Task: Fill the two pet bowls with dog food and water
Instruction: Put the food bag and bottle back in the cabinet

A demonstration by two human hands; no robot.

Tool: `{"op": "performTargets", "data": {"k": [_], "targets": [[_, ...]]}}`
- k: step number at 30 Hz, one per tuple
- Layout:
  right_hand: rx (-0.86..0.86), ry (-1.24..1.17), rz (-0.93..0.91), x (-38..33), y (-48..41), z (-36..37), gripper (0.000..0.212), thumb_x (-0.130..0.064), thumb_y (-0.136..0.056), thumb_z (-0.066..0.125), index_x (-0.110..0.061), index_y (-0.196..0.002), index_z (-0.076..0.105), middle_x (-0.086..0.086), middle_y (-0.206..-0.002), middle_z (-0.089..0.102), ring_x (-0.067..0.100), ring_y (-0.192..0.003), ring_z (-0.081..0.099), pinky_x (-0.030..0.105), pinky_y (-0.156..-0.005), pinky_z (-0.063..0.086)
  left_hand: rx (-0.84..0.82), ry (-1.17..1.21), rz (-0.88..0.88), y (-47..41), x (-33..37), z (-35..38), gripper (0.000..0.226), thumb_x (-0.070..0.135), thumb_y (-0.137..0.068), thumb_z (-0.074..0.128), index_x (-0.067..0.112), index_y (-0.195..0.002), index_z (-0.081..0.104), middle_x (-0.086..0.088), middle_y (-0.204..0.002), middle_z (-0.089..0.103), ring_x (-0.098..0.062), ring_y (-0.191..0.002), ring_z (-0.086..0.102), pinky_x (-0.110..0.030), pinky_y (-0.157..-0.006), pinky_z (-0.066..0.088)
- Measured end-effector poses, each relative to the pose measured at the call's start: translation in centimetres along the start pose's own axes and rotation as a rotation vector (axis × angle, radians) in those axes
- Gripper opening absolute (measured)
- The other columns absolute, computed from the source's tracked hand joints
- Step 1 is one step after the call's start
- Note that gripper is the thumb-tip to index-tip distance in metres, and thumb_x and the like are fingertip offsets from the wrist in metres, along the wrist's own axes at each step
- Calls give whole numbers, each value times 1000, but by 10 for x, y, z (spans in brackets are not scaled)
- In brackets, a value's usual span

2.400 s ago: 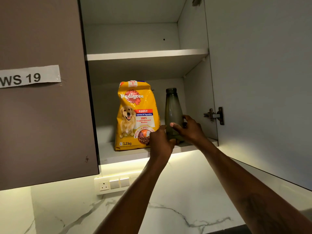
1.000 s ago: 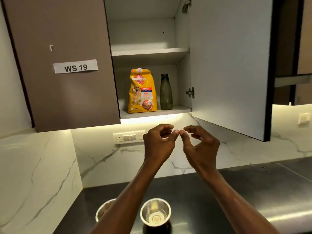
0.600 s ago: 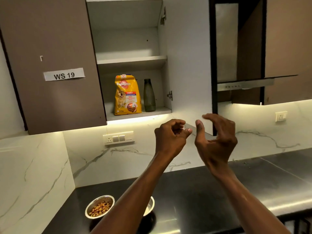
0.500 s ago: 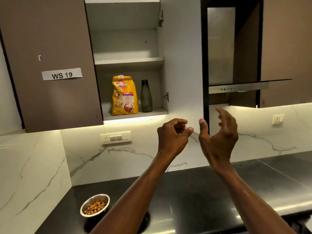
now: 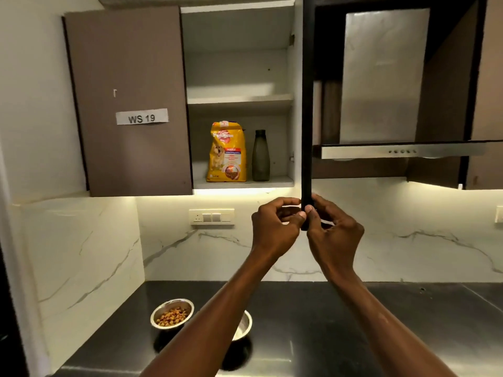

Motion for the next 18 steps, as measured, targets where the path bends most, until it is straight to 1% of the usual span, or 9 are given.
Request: {"op": "performTargets", "data": {"k": [1, 3, 5, 8, 10, 12, 13, 15, 18], "targets": [[-22, -34, 1, -1, 1, 9, 32, -15, -93, 75, -13, -124, 73, -7, -114, 73, 9, -98, 73, 16, -82, 60, 17, -9, 5, -1, -5, -9, 35, 24, -91, 80, 16, -124, 73, -3, -120, 77, -16, -107, 74, -23, -88, 60], [-60, -90, -2, -3, 4, 30, 31, -15, -92, 76, -13, -123, 74, -5, -112, 75, 8, -97, 73, 16, -78, 60, 57, -26, 8, -5, -17, -30, 35, 22, -90, 80, 17, -124, 72, -2, -120, 77, -12, -106, 73, -19, -87, 58], [-106, -132, -19, -5, 7, 55, 31, -15, -91, 78, -13, -121, 76, -4, -111, 76, 7, -96, 74, 14, -78, 59, 91, -41, -2, -9, -31, -53, 36, 21, -91, 80, 17, -126, 71, -2, -121, 77, -9, -104, 71, -25, -91, 60], [-162, -173, -28, -6, 12, 97, 31, -18, -90, 78, -13, -120, 76, -3, -111, 76, 6, -95, 73, 18, -81, 60, 131, -30, -40, -16, -54, -87, 38, 20, -91, 79, 18, -128, 70, 3, -119, 75, -6, -102, 70, -32, -94, 61], [-178, -185, -43, -6, 15, 129, 30, -19, -89, 79, -14, -119, 76, -8, -109, 74, 3, -93, 71, 17, -81, 60, 150, -37, -55, -23, -72, -109, 42, 19, -90, 80, 19, -130, 69, 11, -116, 71, 0, -97, 69, -26, -93, 60], [-195, -175, -67, -4, 18, 162, 31, -21, -89, 80, -16, -119, 76, -7, -109, 75, 4, -92, 72, 18, -81, 60, 165, -64, -49, -33, -90, -129, 48, 21, -87, 83, 19, -132, 68, 13, -116, 70, 6, -94, 67, -11, -86, 55], [-202, -164, -81, -1, 19, 180, 31, -22, -89, 80, -16, -119, 76, -5, -109, 76, 6, -92, 73, 19, -82, 61, 173, -87, -41, -40, -100, -139, 50, 22, -85, 84, 19, -133, 68, 11, -118, 71, 6, -95, 67, -6, -82, 52], [-206, -149, -103, 3, 21, 215, 29, -24, -89, 80, -17, -117, 76, -1, -108, 78, 8, -91, 73, 21, -82, 60, 201, -141, -25, -55, -120, -157, 53, 23, -85, 84, 17, -134, 68, 4, -123, 73, 1, -101, 66, -4, -80, 49], [-204, -117, -127, 11, 23, 265, 23, -23, -88, 80, -17, -110, 78, 1, -101, 79, 6, -86, 70, 20, -80, 59, 255, -224, -7, -83, -152, -182, 51, 20, -85, 84, 13, -134, 69, -3, -125, 75, -6, -103, 68, -10, -85, 46]]}}
Point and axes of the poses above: each hand's wrist, its own y-axis away from the middle knuckle, its own z-axis out of the palm, x = y × z, the point moved 3 cm from there along -y, towards the middle knuckle
